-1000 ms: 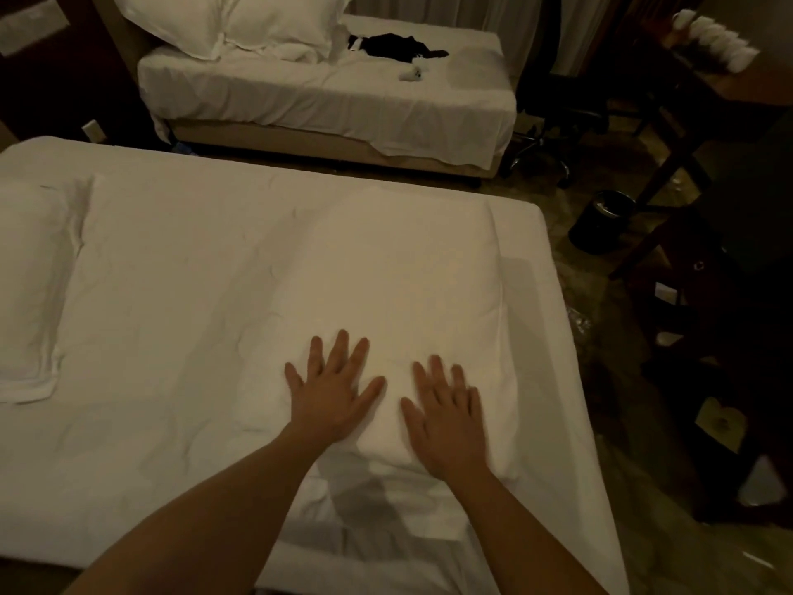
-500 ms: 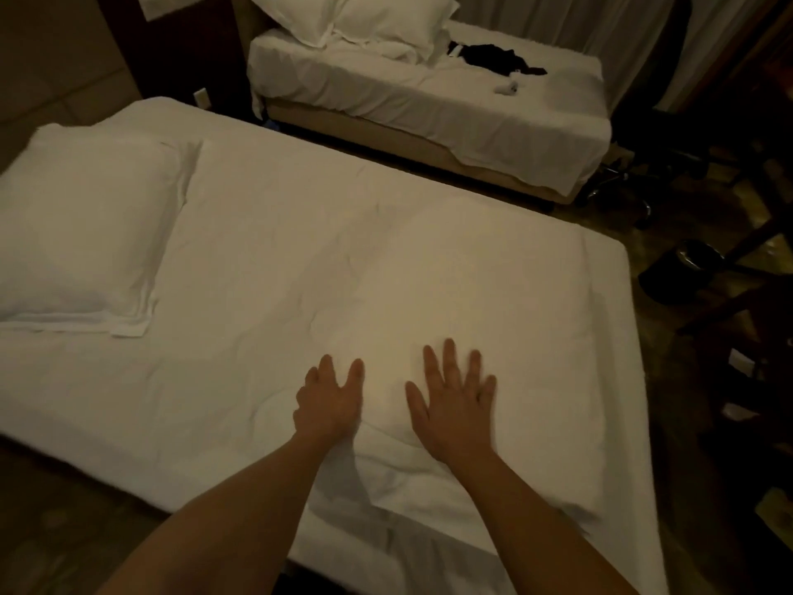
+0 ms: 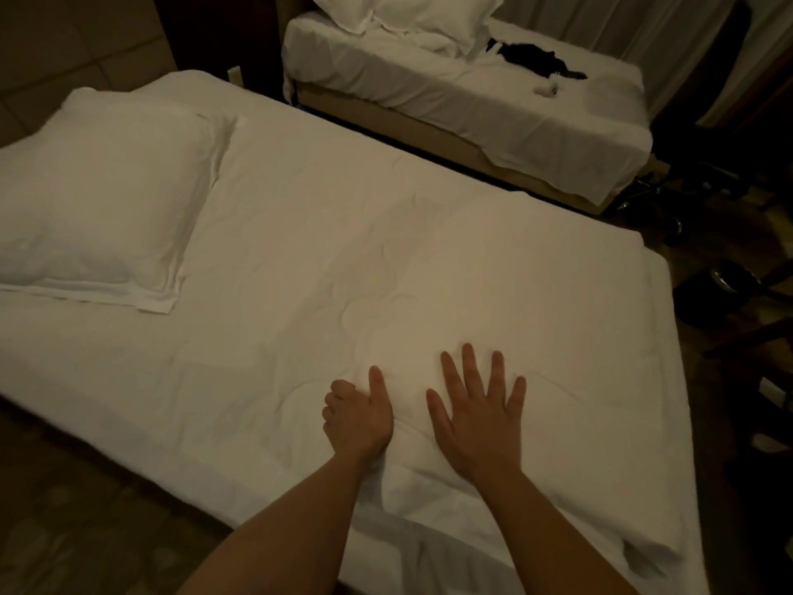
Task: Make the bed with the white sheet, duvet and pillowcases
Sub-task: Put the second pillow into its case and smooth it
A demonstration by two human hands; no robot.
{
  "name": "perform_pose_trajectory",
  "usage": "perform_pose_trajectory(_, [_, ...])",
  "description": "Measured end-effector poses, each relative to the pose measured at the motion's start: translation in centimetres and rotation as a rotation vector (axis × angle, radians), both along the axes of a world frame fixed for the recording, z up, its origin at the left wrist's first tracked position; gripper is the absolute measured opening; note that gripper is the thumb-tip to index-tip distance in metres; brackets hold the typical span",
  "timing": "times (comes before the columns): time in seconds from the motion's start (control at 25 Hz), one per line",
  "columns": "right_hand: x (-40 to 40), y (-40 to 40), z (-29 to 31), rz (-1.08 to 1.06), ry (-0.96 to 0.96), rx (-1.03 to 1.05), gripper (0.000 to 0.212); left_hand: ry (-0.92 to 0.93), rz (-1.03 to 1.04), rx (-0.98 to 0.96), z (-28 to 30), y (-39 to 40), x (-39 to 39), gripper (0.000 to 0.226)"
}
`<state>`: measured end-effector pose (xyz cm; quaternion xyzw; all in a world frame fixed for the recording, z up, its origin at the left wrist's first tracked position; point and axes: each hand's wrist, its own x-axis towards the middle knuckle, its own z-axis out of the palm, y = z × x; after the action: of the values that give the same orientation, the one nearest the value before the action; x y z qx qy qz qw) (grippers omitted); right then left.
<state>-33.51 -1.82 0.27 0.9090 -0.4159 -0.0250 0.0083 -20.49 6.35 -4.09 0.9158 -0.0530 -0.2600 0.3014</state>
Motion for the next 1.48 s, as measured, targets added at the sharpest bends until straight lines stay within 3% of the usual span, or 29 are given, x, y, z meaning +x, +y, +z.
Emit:
perform_pose_trajectory(0.24, [-0.9,-0.7,-0.7,0.002,-0.025,-0.041,0.068,-0.068,-0.152,-0.135,-0.2,0.4,0.0,0.083])
perform_pose_trajectory(0.52, [-1.8,-1.2,-1.0,-0.034,-0.09,-0.071,0.076,-0.189,-0.326,-0.405,-2.7,2.5,2.3,0.076])
perform_pose_trajectory(0.76, [0.8,1.9,-3.6,-0.115,-0.161,-0.173,0.076,-0.252,-0.2,-0.69,-7.6,3.3,4.8,0.05])
perform_pose_trajectory(1.0, [3.4,8.6,-7.7,-0.109,-0.308,-0.347,0.077,-0.216,-0.274,-0.961,-11.8,2.6,4.2,0.051])
perform_pose_trajectory(1.16, [4.5,12.7,-9.0,-0.062,-0.415,-0.408,0.076,-0.391,-0.404,-0.904,-14.0,3.3,3.6,0.041])
perform_pose_trajectory(1.48, [7.9,14.7,-10.9,-0.084,-0.667,-0.73,0.042,-0.541,-0.369,-0.842,-14.4,1.7,4.6,0.034])
